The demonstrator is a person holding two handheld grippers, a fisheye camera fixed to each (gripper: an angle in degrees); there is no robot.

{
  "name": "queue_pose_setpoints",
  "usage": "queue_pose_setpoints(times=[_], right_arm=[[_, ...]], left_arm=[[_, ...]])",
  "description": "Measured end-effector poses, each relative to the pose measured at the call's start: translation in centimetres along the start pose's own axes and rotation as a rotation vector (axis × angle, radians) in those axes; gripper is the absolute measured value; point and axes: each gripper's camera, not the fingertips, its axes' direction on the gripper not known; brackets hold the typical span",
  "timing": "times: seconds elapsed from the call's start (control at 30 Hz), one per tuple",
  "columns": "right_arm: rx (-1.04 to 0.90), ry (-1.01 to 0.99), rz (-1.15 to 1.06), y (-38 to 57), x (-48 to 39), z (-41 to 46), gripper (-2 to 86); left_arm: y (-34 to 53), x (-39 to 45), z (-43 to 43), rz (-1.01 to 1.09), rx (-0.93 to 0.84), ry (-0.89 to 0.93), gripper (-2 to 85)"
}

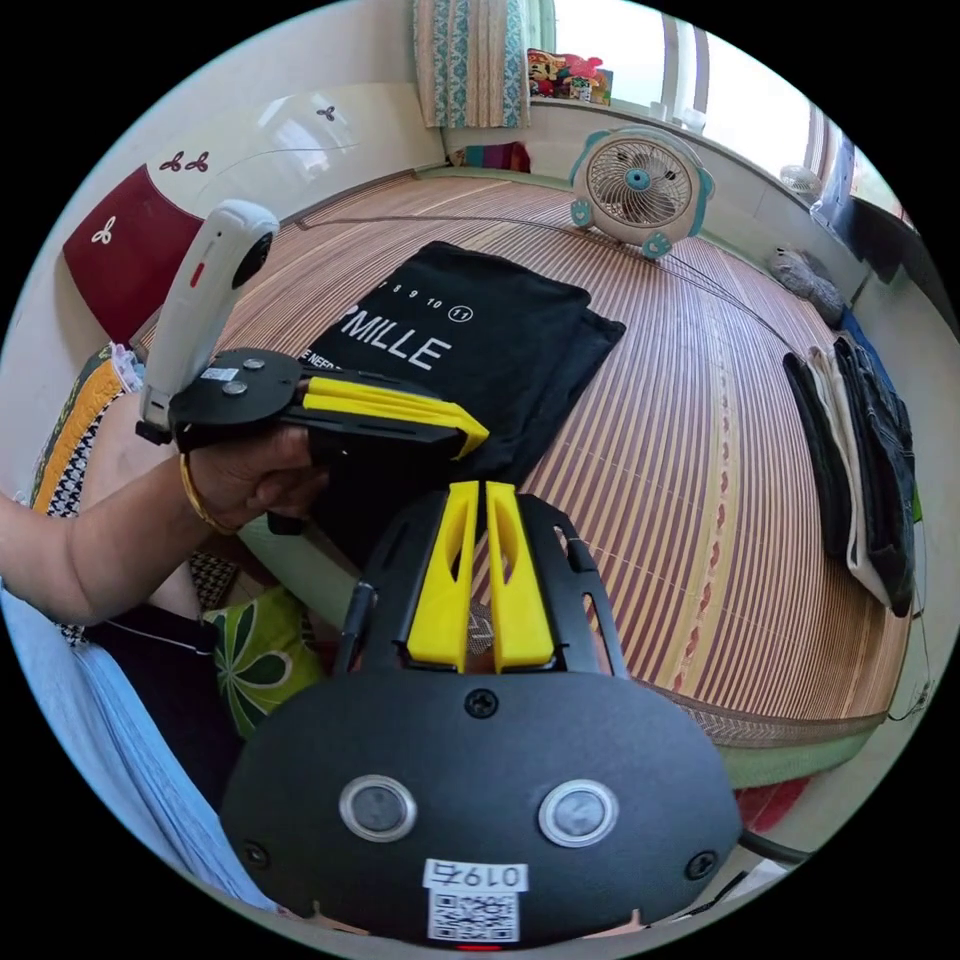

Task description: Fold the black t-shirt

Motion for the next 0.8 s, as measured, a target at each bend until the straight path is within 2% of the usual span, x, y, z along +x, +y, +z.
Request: queue_pose_setpoints(times=[0.2,0.53,0.7,0.8], right_arm=[[0.001,-0.021,0.087,1.3,1.6,-0.5,-0.9],[0.026,-0.36,0.366,3.9,8.4,0.0,-1.0],[0.031,-0.291,0.322,4.0,7.9,-0.8,-1.0],[0.028,-0.271,0.318,4.1,7.8,-0.8,-1.0]], left_arm=[[-0.3,0.1,0.3,0.005,-0.002,0.008,0.8],[-0.5,0.6,0.4,0.01,-0.004,-0.002,0.9],[-0.3,1.1,-0.4,0.004,0.037,-0.01,0.8],[-0.1,1.7,-1.1,0.011,0.078,0.066,0.8]])
